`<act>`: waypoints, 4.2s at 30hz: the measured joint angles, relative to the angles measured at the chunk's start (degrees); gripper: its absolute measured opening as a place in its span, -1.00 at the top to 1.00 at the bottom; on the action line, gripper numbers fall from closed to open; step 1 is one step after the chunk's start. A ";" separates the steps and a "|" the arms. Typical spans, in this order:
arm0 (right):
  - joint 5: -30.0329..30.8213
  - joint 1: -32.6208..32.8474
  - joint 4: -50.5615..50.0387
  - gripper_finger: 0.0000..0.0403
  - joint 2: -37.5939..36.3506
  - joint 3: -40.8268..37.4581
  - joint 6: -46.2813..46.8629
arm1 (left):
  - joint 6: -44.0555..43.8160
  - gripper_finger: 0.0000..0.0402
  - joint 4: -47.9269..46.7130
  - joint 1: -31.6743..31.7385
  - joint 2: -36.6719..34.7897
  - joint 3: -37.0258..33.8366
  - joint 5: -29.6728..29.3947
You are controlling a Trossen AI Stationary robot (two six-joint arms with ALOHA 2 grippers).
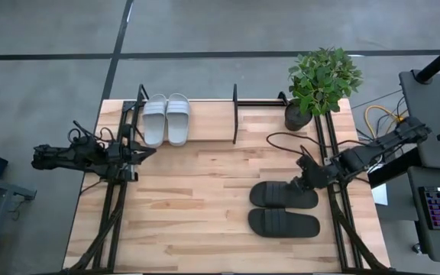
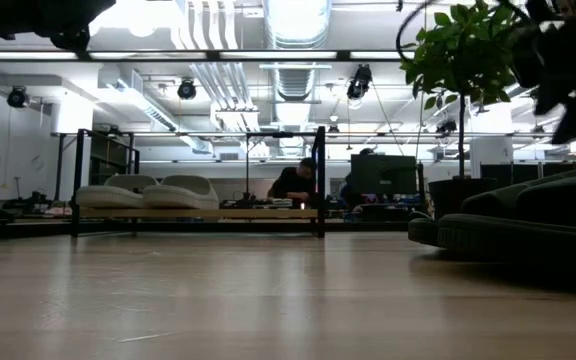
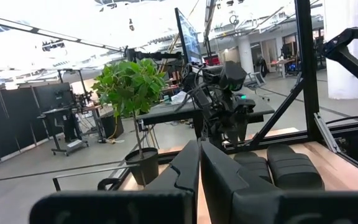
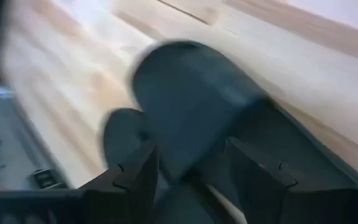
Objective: Pick and place slides into the shelf
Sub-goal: Put the top black slides on the shelf
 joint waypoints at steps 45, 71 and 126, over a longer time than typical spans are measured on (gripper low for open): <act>10.62 2.40 10.59 0.26 20.41 -0.15 10.71 | 0.01 1.00 -0.39 0.00 0.74 -0.04 0.02; 11.53 2.40 11.54 0.68 24.92 -0.09 4.38 | 0.31 1.00 -0.19 0.00 1.07 -0.17 0.00; 22.64 -2.99 11.06 0.96 23.91 32.29 -58.12 | 9.44 0.49 23.61 -0.01 10.21 -5.87 -1.11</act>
